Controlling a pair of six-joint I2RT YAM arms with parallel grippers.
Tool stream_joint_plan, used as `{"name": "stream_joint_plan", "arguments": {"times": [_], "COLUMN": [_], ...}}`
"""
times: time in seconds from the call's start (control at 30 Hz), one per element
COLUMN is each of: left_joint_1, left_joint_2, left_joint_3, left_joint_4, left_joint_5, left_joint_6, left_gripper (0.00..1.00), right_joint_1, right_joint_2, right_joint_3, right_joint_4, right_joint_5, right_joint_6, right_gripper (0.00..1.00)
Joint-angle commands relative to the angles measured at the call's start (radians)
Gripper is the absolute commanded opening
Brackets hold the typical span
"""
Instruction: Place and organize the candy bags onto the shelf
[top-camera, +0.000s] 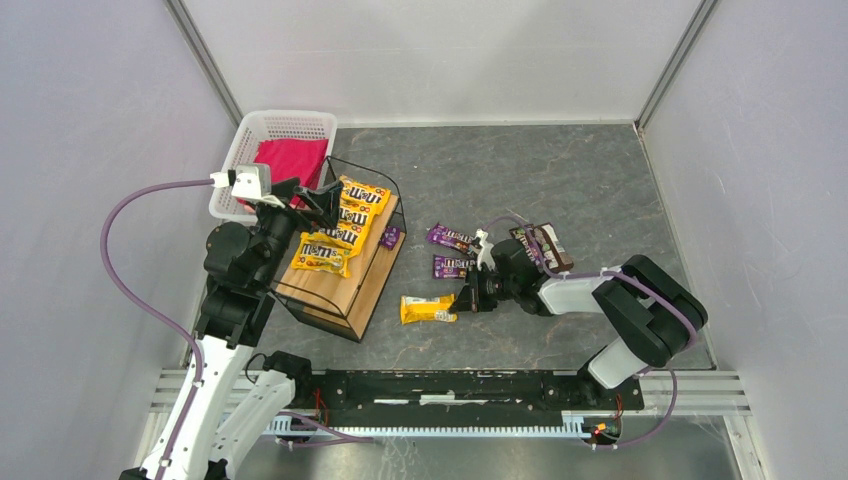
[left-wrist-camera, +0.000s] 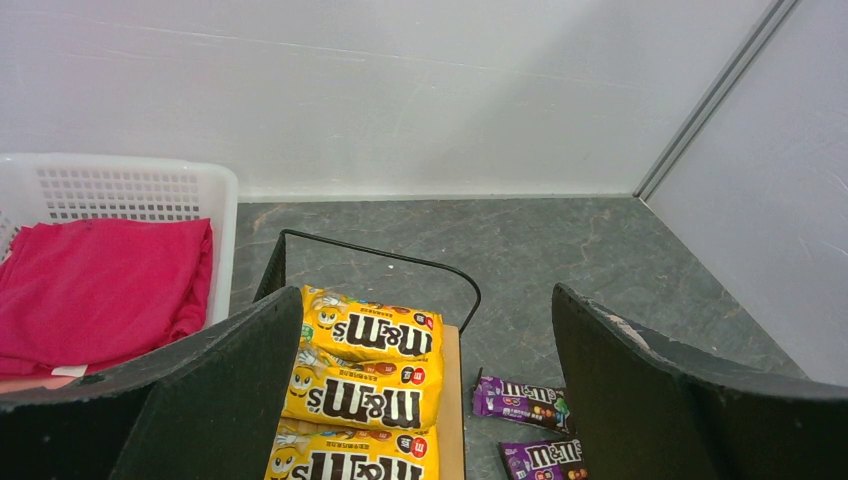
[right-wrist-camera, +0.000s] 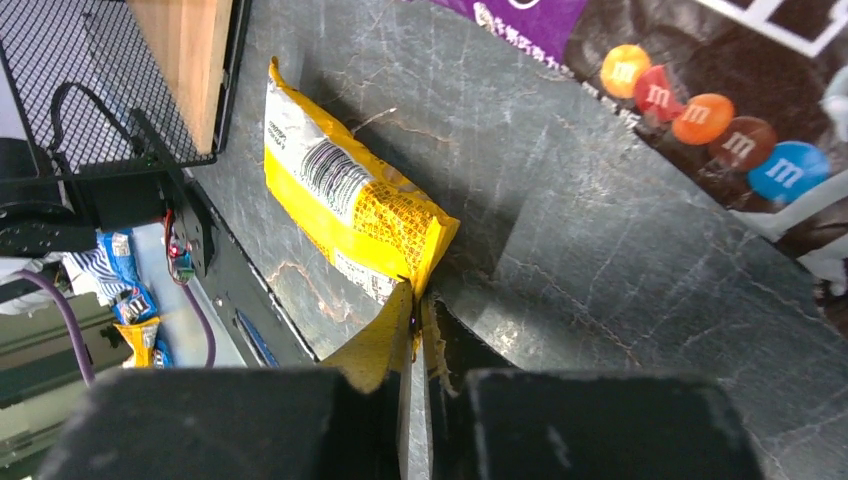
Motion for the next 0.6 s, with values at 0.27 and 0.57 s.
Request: {"name": "stream_joint_plan", "arguments": {"times": [0.27, 0.57], "left_joint_1": [-0.005, -0.005], "left_joint_2": [-0.007, -0.015], "left_joint_3": [0.027, 0.02], "left_joint_4": [0.015, 0.021], "left_joint_5": [0.001, -0.007], "left_joint_6": [0.01, 0.01], "left_gripper": [1.0, 1.0], "right_joint_1": [-0.002, 0.079], "right_joint_2": [-0.35, -0.598], "right_joint_3": [-0.142, -0.055], "right_joint_4": [0.162, 0.176], "right_joint_5": [-0.034, 0.127], "right_joint_6": [0.18, 0.246], "right_gripper": [0.0, 0.0]}}
